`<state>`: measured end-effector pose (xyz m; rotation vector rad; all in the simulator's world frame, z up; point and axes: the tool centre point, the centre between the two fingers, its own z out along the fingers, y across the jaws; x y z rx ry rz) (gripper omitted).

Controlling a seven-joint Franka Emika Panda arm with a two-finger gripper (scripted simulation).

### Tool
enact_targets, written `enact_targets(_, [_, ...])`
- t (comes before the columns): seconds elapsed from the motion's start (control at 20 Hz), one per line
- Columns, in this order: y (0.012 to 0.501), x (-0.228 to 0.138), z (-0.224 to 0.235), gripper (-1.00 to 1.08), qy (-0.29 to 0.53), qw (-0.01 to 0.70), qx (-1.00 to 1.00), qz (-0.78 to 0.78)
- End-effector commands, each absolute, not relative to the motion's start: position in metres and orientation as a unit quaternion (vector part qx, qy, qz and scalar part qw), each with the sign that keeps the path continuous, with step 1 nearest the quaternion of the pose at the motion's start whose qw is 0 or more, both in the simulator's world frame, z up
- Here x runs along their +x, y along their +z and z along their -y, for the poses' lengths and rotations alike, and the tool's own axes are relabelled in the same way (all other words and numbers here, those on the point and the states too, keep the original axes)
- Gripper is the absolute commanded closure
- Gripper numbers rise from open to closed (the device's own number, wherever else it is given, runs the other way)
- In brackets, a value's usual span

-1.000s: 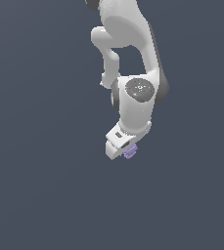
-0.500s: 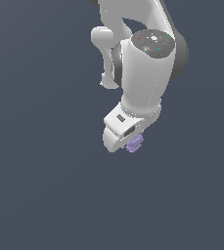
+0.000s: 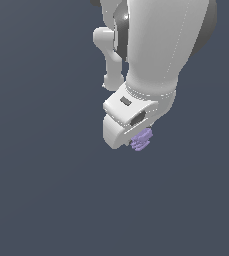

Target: Pick up the object and move it to a goal position.

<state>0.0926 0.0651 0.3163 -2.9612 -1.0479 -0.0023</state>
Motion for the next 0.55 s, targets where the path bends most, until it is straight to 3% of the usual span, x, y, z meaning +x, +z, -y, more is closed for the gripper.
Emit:
enact_targets(0.0, [0.326,0.095,-0.065,1.08,0.000,0.000,-0.943,0.334])
enact_targets(0.5, [0.341,0.100,-0.065,1.08,0.000,0.000,-0.943,0.333])
